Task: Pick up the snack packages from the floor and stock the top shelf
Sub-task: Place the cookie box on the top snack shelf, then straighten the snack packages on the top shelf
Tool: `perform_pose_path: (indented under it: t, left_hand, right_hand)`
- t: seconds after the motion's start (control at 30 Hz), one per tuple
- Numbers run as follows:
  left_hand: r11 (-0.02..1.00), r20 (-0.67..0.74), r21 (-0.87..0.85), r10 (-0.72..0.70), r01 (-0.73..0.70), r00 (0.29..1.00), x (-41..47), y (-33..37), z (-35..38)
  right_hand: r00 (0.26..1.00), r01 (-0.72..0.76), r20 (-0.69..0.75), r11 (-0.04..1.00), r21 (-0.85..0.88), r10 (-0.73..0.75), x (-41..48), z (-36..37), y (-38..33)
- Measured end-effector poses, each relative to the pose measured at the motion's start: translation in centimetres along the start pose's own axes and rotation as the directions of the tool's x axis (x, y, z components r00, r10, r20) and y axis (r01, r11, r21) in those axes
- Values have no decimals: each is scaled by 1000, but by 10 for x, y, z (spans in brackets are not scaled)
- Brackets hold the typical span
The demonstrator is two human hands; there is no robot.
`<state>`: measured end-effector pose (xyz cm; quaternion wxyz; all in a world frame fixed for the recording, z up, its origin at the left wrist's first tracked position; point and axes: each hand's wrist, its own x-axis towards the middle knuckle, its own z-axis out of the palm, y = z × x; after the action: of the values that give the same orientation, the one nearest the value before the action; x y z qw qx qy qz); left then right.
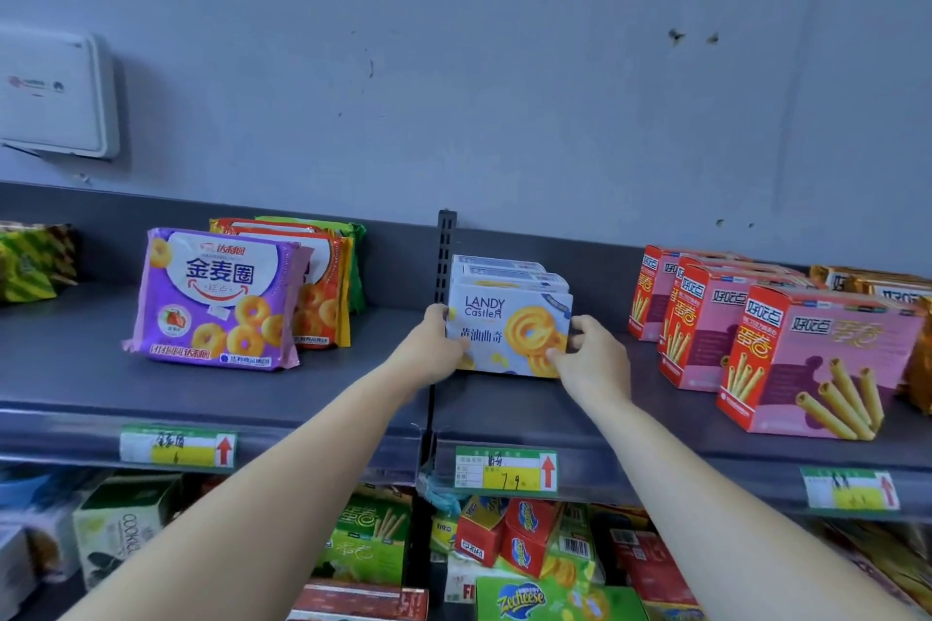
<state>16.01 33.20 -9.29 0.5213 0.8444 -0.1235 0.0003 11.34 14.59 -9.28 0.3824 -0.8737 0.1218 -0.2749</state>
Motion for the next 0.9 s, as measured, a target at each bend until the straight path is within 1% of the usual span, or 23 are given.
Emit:
perform_pose_path:
  t: [0.2, 0.33, 0.47, 0.63, 0.73, 0.9]
  left_hand:
    - [1000, -9, 25, -1, 1, 1000, -7, 0, 4]
    - [1000, -53, 26, -5, 7, 999, -21, 8, 1]
    - [994, -102, 109, 11, 1, 995, -42, 10, -16]
    - [986, -188, 164, 37, -5, 981, -70, -5, -60]
    - [972, -267, 237, 64, 1, 961, -93, -21, -102]
    - [960, -387, 271, 37, 75, 922, -137, -56, -192]
  right_hand:
    - [1000, 4, 24, 999, -35, -3, 3, 3, 3]
    - [998, 52, -45, 997, -49, -54, 0, 5, -3]
    - [974, 137, -160, 978, -157, -162, -14, 9, -21]
    - [938, 274, -169, 948, -164, -301, -41, 33, -62]
    - [929, 345, -106, 934, -89, -353, -62, 58, -96]
    - [910, 413, -3, 907, 74, -414, -108, 110, -161]
